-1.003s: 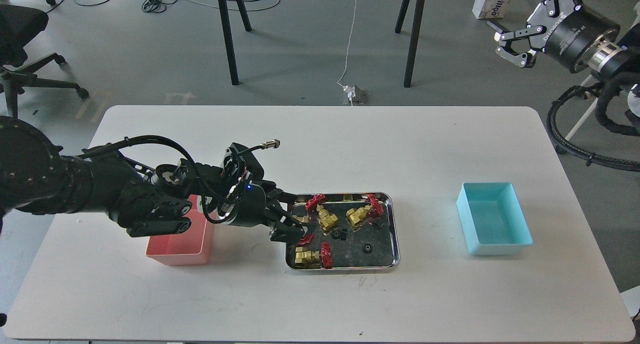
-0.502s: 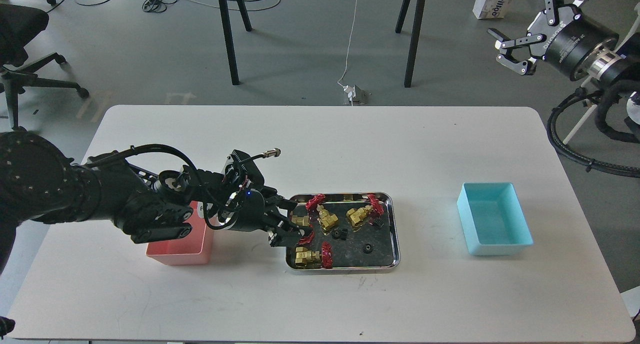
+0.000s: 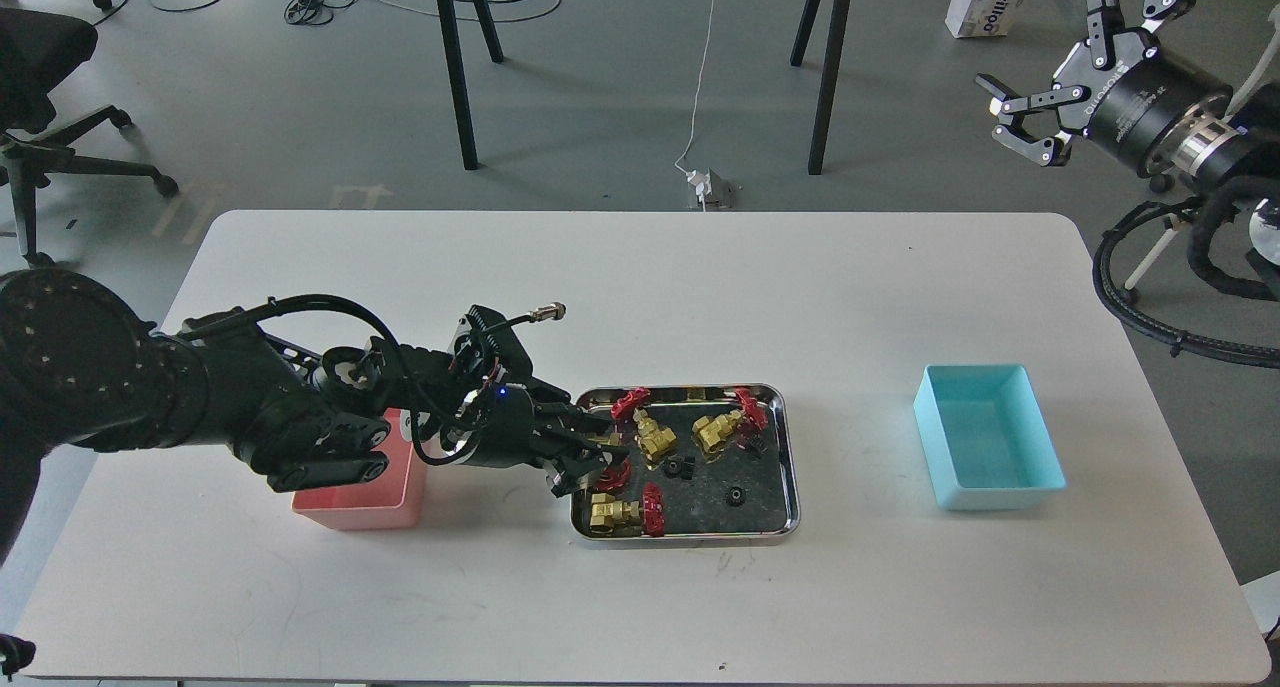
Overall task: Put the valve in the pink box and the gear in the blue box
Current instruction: 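Close the left gripper on the brass valve and lift it, then carry the valve over the pink box and release it inside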
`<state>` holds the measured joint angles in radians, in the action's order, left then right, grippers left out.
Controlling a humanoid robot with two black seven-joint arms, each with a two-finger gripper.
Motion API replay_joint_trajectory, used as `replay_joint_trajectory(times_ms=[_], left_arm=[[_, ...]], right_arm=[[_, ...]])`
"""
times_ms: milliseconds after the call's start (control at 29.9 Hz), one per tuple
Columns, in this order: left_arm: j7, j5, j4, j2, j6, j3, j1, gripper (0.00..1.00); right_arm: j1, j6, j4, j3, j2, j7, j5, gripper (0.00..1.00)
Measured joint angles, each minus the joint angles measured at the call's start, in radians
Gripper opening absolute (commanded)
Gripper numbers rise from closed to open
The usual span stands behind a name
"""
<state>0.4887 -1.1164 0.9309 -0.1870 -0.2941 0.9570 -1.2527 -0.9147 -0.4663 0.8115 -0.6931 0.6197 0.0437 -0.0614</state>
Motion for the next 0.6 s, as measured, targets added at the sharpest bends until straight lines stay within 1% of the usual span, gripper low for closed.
replay_joint_trajectory(times_ms=[134,435,602], left_arm=[[0.000,0.000,0.000,0.001,-0.008,0.000,0.000,0.17],[0.000,0.002,0.004,-0.002,-0.031,-0.006,-0.010,0.13],[0.000,0.003,0.016,-0.032,-0.040,-0.016,-0.036,0.12]], right_arm=[[0.005,0.001,0.000,-0.001,0.000,-0.001,0.000,1.00],[0.011,0.001,0.000,-0.002,0.000,-0.002,0.000,1.00],[0.010,0.004,0.000,-0.008,-0.001,-0.002,0.000,1.00]])
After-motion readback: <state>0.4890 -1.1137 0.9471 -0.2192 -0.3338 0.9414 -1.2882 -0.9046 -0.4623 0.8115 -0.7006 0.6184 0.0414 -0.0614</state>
